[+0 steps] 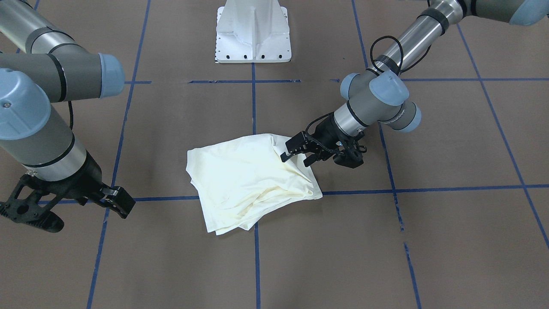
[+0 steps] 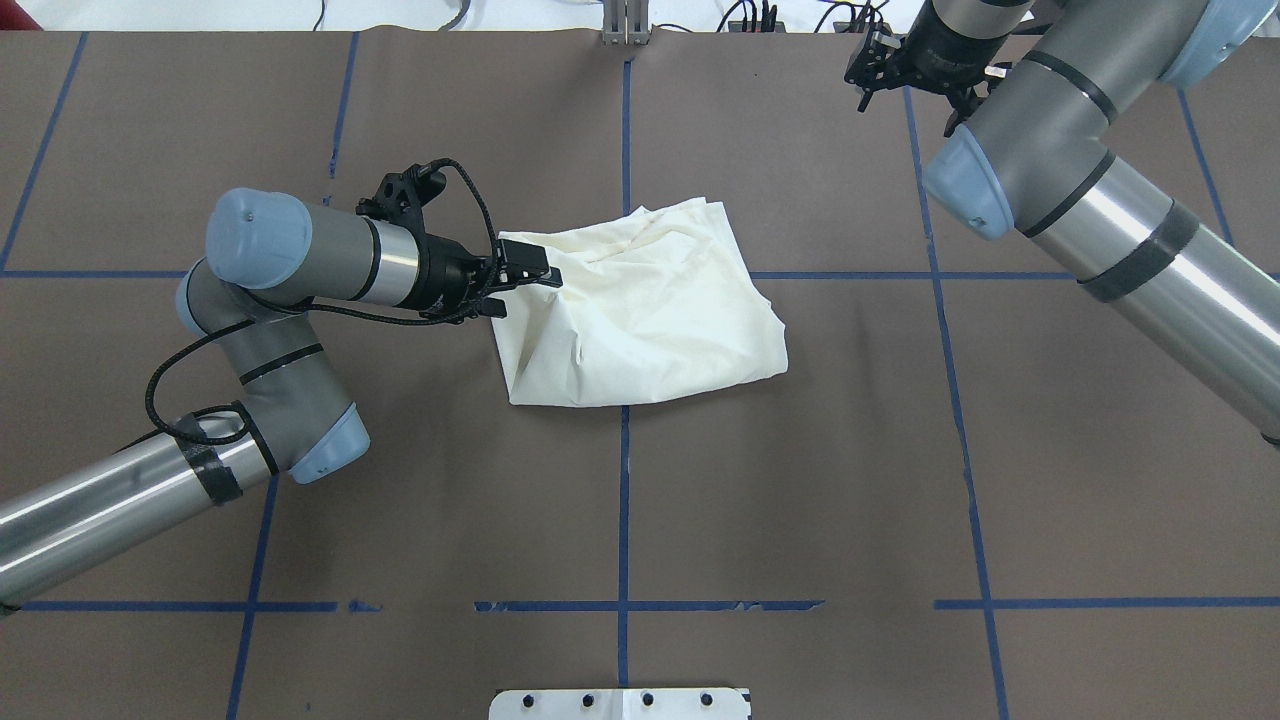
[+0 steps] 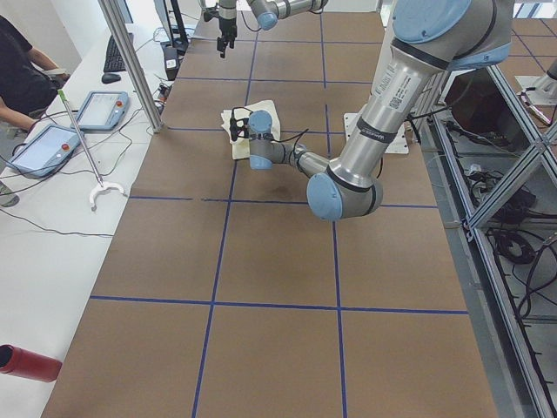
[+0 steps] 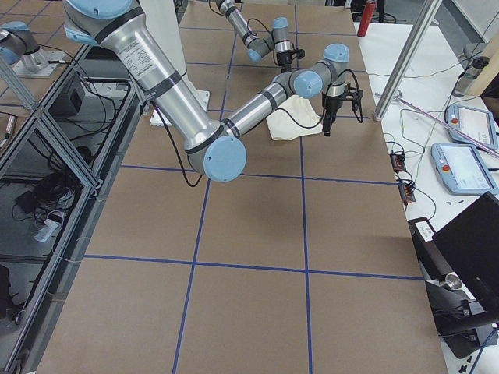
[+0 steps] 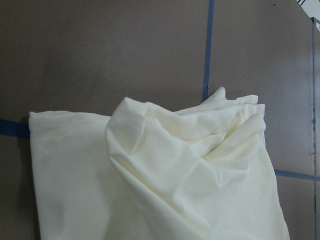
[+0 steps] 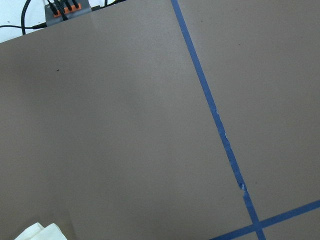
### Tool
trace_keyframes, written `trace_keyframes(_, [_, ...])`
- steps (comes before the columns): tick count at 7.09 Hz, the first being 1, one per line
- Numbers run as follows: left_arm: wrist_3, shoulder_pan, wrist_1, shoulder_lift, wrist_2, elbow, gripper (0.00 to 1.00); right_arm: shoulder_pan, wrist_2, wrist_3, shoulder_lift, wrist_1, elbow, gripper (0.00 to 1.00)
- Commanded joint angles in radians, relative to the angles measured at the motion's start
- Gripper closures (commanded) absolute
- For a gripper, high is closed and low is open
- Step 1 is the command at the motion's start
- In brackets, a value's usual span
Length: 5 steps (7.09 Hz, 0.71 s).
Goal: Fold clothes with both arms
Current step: 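Push the bundle's side nearest the left gripper inward while the right gripper stays raised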
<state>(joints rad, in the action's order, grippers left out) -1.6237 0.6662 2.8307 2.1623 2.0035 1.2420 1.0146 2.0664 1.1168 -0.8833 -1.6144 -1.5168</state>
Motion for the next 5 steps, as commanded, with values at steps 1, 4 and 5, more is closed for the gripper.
trace_keyframes(1, [-0.044,-0.016,0.104,0.014,-0.002,-0.048,0.00,0.001,0.000,-0.002,-0.002,-0.001,-0.008,0.00])
trace_keyframes(4, [-0.070,-0.069,0.102,0.051,-0.003,-0.050,0.00,0.002,0.000,-0.002,-0.003,-0.002,-0.008,0.00])
trace_keyframes(5, [-0.079,-0.085,0.101,0.059,-0.018,-0.052,0.00,0.001,-0.002,-0.002,-0.003,-0.002,-0.008,0.00])
